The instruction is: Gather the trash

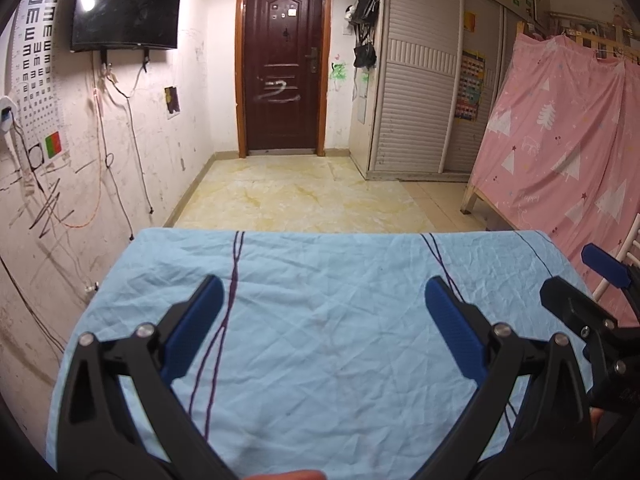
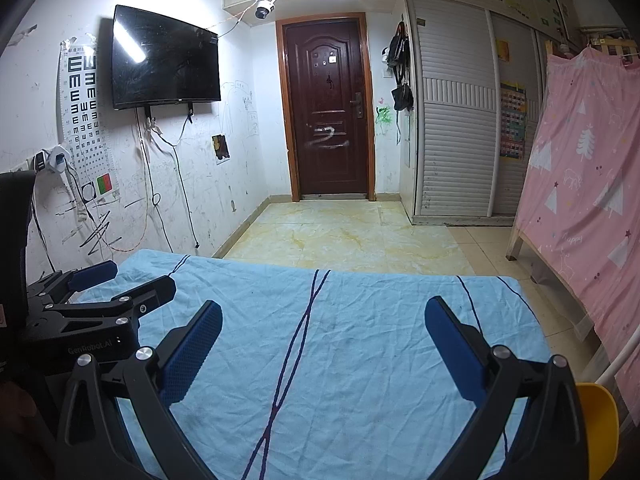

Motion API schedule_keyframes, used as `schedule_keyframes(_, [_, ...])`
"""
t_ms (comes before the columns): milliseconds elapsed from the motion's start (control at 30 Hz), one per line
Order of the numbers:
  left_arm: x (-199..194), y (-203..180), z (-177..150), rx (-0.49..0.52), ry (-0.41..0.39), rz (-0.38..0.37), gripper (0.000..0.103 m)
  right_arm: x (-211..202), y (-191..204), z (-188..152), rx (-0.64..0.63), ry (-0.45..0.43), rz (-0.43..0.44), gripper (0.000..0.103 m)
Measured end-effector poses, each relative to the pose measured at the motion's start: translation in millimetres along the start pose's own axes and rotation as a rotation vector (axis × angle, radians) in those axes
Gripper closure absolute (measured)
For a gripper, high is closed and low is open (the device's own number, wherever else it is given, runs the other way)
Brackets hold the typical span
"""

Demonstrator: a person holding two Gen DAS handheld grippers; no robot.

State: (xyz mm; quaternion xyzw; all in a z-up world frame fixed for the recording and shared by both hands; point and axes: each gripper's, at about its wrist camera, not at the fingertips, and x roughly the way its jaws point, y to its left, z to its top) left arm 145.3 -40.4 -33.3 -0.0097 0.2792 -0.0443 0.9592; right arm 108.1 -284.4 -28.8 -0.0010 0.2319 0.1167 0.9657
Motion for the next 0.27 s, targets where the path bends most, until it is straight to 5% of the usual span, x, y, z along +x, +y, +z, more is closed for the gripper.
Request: schedule_keyframes(267, [0.2,-3.9,2.1,0.000,0.007,-0.001,0.006,0.0,-0.3,-0.1,-0.001,0.001,0.001,0.009])
